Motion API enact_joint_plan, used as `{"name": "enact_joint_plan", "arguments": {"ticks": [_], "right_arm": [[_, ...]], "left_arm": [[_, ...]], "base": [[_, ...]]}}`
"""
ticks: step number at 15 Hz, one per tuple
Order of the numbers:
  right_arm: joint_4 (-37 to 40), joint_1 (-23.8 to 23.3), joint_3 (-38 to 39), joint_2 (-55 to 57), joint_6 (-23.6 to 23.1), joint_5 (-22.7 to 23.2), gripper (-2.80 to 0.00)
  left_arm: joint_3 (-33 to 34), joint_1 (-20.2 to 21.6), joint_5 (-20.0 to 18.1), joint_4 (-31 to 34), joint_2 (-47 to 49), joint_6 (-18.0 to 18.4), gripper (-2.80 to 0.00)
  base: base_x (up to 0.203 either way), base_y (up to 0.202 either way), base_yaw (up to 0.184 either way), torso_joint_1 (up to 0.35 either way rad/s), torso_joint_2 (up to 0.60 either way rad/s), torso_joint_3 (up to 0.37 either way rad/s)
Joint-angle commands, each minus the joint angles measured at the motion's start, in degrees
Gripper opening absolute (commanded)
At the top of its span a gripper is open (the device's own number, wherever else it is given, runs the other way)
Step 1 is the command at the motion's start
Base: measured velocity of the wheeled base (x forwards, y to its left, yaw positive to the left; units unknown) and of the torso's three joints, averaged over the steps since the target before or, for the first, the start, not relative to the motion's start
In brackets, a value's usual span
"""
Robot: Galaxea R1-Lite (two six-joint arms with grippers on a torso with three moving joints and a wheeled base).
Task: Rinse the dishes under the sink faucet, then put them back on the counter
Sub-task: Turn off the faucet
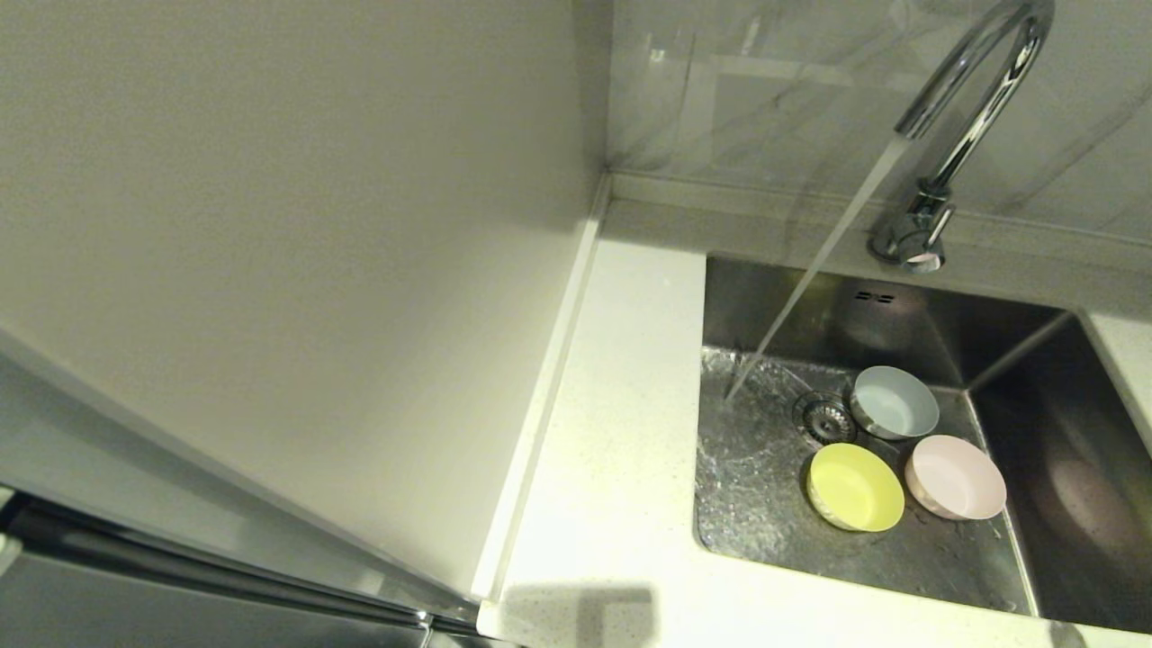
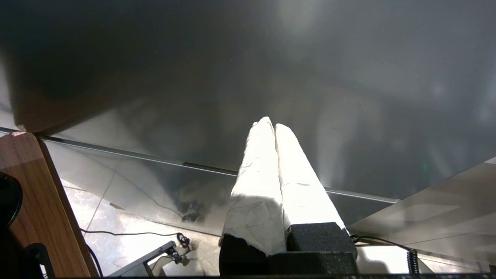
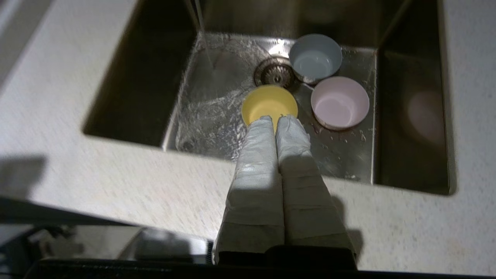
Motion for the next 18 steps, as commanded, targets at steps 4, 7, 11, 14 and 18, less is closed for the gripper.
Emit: {"name": "enact_joint_plan", "arguments": {"ticks": [4, 7, 11, 14, 18], "right_arm": [[11.22, -0.47, -48.43, 46.97, 15.06, -0.61, -2.80], [17.38, -5.53, -66.23, 64.67, 22.87, 1.79, -2.80], [20.40, -23.80, -73.92, 74.62, 23.19, 18.05, -2.80], [20.84, -32.85, -77.74, 80.53, 18.84, 24.46, -2.80], [23.95, -35.84, -78.97, 84.66, 18.00, 29.17, -2.80]], "left_arm": [[0.18, 0.01, 0.00, -0.02, 0.00, 0.00, -2.80], [0.18, 0.01, 0.00, -0.02, 0.00, 0.00, -2.80], [0.18, 0.01, 0.00, -0.02, 0.00, 0.00, -2.80], [0.18, 0.01, 0.00, -0.02, 0.00, 0.00, -2.80], [0.18, 0.01, 0.00, -0.02, 0.00, 0.00, -2.80]], "base": [[0.000, 0.000, 0.000, 0.000, 0.00, 0.000], [0.000, 0.000, 0.000, 0.000, 0.00, 0.000], [0.000, 0.000, 0.000, 0.000, 0.00, 0.000], [0.000, 0.000, 0.000, 0.000, 0.00, 0.000], [0.000, 0.000, 0.000, 0.000, 0.00, 0.000]]}}
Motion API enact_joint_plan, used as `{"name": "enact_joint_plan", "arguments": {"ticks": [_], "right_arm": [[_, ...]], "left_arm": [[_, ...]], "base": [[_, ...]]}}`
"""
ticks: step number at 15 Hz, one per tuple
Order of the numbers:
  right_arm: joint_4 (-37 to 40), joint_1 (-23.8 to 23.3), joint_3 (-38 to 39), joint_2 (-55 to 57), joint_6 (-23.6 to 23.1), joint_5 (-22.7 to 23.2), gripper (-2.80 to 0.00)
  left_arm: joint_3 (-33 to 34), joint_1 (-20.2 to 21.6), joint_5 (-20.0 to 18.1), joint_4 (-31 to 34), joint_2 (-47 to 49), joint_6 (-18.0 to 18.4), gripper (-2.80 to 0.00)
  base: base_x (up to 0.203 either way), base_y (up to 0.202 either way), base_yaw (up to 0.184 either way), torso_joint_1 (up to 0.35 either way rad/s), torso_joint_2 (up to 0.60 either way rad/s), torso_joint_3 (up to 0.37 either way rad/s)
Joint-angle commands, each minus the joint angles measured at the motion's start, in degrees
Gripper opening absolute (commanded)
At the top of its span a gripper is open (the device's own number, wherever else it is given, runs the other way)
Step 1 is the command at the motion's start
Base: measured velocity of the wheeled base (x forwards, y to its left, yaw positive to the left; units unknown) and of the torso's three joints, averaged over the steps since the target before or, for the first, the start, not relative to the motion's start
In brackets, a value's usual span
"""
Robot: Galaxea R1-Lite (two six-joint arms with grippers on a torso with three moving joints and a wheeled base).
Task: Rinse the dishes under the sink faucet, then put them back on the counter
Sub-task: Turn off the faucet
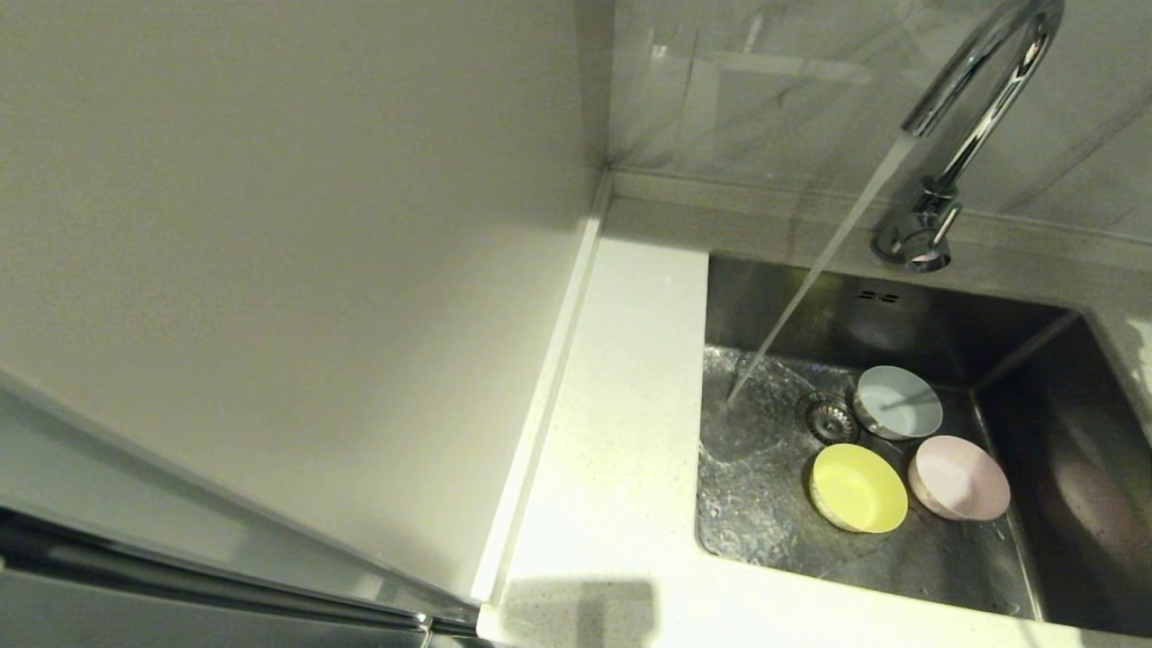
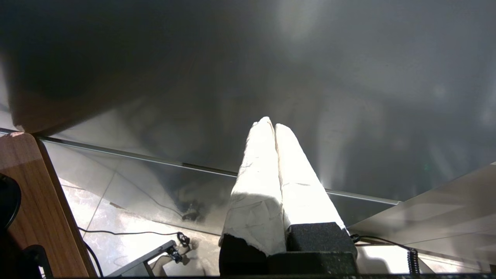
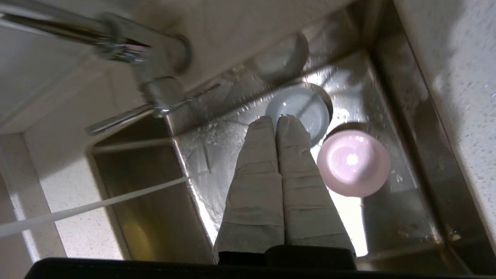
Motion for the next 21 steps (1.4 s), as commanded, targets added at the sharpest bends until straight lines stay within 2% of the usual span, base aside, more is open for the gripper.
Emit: {"name": "enact_joint_plan", "arguments": {"ticks": [1, 3, 6, 9, 15, 16, 21], "right_arm": [[5.69, -1.31, -2.20, 3.42, -0.07, 3.56, -2.80], [14.46, -1.54, -5.17, 5.12, -2.12, 8.19, -2.80], [19.32, -1.47, -5.45, 6.32, -3.59, 11.41, -2.80], [24.63, -0.69, -5.54, 7.79, -3.97, 18.74, -2.80], [25.98, 3.56, -5.45, 9.68, -3.94, 33.93, -2.80], [25.92, 4.23, -5.45, 9.92, -3.99, 35.33, -2.80], [25.24, 8.33, -5.45, 10.10, -3.93, 35.32, -2.80]], "left_arm": [[0.18, 0.01, 0.00, -0.03, 0.00, -0.03, -2.80], [0.18, 0.01, 0.00, -0.03, 0.00, -0.03, -2.80], [0.18, 0.01, 0.00, -0.03, 0.00, -0.03, -2.80], [0.18, 0.01, 0.00, -0.03, 0.00, -0.03, -2.80], [0.18, 0.01, 0.00, -0.03, 0.00, -0.03, -2.80], [0.18, 0.01, 0.00, -0.03, 0.00, -0.03, -2.80], [0.18, 0.01, 0.00, -0.03, 0.00, -0.03, -2.80]], "base": [[0.000, 0.000, 0.000, 0.000, 0.00, 0.000], [0.000, 0.000, 0.000, 0.000, 0.00, 0.000], [0.000, 0.000, 0.000, 0.000, 0.00, 0.000], [0.000, 0.000, 0.000, 0.000, 0.00, 0.000], [0.000, 0.000, 0.000, 0.000, 0.00, 0.000], [0.000, 0.000, 0.000, 0.000, 0.00, 0.000], [0.000, 0.000, 0.000, 0.000, 0.00, 0.000]]}}
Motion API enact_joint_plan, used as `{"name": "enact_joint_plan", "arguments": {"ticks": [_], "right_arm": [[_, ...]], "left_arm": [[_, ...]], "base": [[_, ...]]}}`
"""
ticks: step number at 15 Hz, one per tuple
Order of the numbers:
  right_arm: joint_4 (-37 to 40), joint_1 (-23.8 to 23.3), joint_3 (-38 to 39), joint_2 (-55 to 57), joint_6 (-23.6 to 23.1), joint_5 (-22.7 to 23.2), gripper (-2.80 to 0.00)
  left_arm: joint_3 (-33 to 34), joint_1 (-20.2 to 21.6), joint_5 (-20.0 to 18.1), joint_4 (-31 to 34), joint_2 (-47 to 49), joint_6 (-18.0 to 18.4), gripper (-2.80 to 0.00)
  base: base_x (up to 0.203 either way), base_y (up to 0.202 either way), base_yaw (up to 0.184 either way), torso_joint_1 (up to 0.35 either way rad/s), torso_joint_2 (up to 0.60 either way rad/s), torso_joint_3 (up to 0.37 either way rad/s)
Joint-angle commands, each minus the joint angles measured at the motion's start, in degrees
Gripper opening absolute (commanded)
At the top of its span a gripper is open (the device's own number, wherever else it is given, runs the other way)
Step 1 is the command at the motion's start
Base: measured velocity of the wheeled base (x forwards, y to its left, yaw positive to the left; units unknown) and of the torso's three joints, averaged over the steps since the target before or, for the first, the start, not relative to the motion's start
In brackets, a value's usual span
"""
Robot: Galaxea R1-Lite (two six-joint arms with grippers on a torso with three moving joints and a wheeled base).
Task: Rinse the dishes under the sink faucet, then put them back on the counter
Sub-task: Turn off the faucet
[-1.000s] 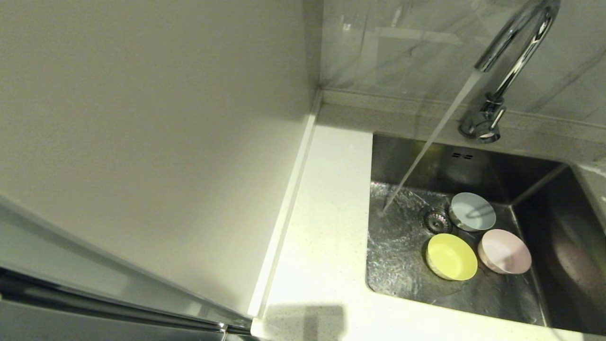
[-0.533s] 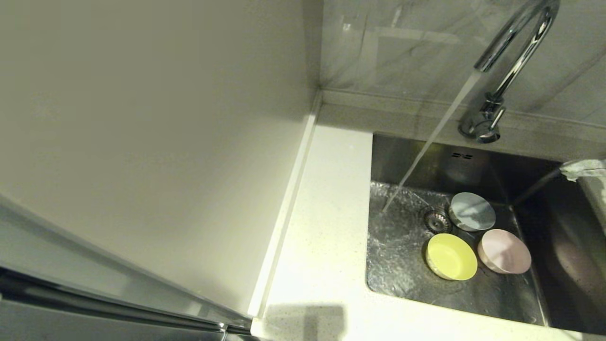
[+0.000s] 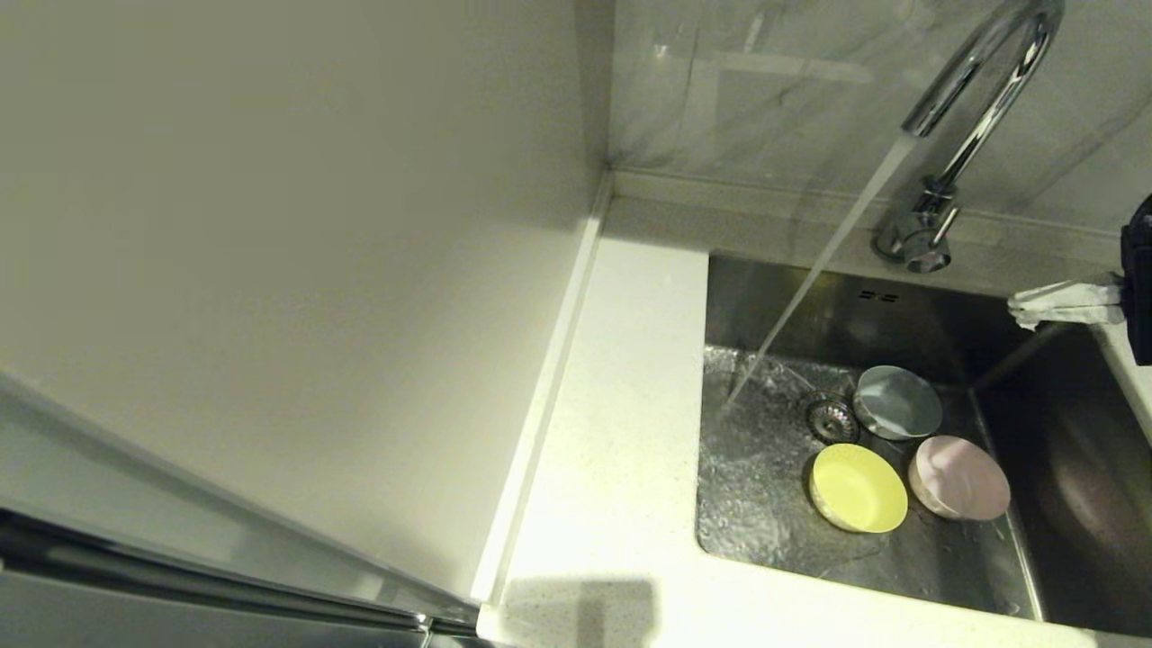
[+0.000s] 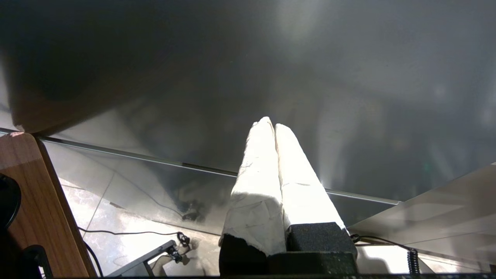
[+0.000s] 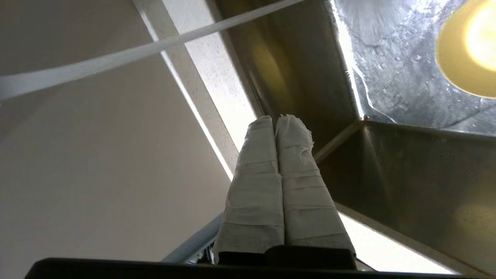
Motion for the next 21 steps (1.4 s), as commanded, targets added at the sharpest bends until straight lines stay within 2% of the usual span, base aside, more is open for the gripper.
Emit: {"name": "enact_joint_plan", "arguments": {"ticks": [1, 6, 11, 16, 21], "right_arm": [[0.01, 2.28, 0.00, -0.16, 0.29, 0.37, -2.80], [-0.86, 7.09, 0.09, 0.74, 0.36, 0.55, -2.80], [-8.18, 10.20, 0.09, 2.32, 1.63, 0.11, -2.80], [-17.80, 11.43, 0.33, 2.89, 10.10, -8.22, -2.80], [-22.06, 11.50, 0.35, 3.84, 14.33, -11.75, -2.80]], "left_arm": [[0.18, 0.01, 0.00, -0.04, 0.00, 0.00, -2.80], [0.18, 0.01, 0.00, -0.04, 0.00, 0.00, -2.80], [0.18, 0.01, 0.00, -0.04, 0.00, 0.00, -2.80], [0.18, 0.01, 0.00, -0.04, 0.00, 0.00, -2.80], [0.18, 0.01, 0.00, -0.04, 0.00, 0.00, -2.80]], "base": [[0.000, 0.000, 0.000, 0.000, 0.00, 0.000], [0.000, 0.000, 0.000, 0.000, 0.00, 0.000], [0.000, 0.000, 0.000, 0.000, 0.00, 0.000], [0.000, 0.000, 0.000, 0.000, 0.00, 0.000], [0.000, 0.000, 0.000, 0.000, 0.00, 0.000]]}}
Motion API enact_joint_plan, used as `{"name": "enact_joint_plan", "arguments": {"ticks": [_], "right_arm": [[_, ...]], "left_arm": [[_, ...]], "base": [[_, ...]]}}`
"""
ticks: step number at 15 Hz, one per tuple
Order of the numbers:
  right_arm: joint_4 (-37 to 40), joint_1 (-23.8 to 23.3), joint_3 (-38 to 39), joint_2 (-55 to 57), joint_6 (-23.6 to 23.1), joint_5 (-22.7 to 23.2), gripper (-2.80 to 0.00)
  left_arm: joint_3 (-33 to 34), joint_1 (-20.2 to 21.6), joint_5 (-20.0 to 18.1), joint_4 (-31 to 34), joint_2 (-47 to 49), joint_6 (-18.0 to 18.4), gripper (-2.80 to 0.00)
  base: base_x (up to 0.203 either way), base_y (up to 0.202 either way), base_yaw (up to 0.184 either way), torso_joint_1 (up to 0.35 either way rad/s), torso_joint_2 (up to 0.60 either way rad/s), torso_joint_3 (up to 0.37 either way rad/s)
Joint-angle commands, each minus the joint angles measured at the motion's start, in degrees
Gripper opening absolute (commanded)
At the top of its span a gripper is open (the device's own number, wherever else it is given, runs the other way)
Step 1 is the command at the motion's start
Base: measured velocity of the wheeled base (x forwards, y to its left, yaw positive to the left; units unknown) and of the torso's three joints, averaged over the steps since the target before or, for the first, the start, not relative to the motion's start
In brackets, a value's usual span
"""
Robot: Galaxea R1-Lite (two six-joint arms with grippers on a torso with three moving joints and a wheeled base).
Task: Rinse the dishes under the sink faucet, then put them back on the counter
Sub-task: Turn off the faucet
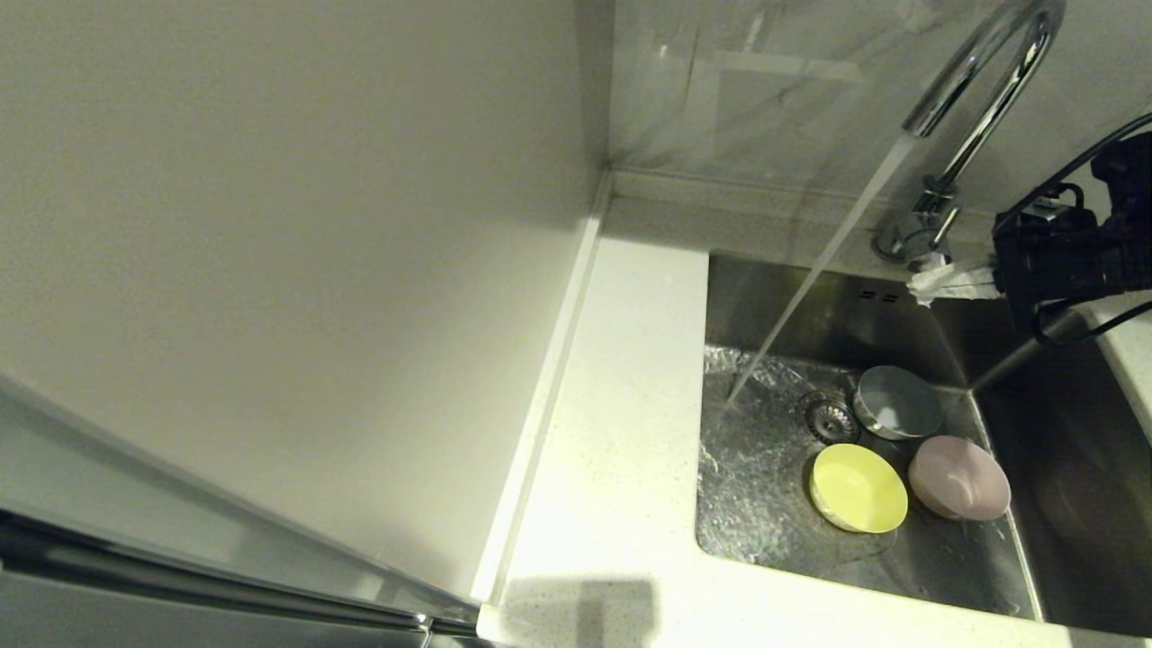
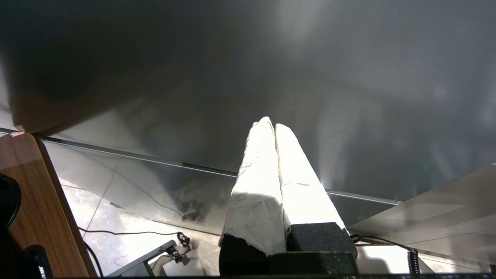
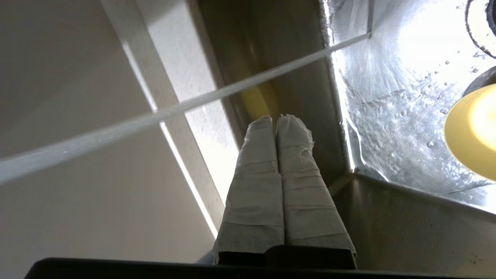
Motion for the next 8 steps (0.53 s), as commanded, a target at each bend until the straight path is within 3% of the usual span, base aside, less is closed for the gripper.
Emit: {"name": "enact_joint_plan", "arguments": {"ticks": [1, 5, 8], "right_arm": [[-1.38, 0.06, 0.00, 0.32, 1.83, -0.61, -2.80], [-2.55, 0.07, -0.09, 0.41, 3.46, -0.71, -2.80], [-6.50, 1.00, -0.01, 0.24, 9.29, -2.31, -2.80]], "left_arm": [[0.18, 0.01, 0.00, -0.02, 0.00, -0.02, -2.80], [0.18, 0.01, 0.00, -0.02, 0.00, -0.02, -2.80], [0.18, 0.01, 0.00, -0.02, 0.00, -0.02, -2.80]], "base": [[0.000, 0.000, 0.000, 0.000, 0.00, 0.000], [0.000, 0.000, 0.000, 0.000, 0.00, 0.000], [0.000, 0.000, 0.000, 0.000, 0.00, 0.000]]}}
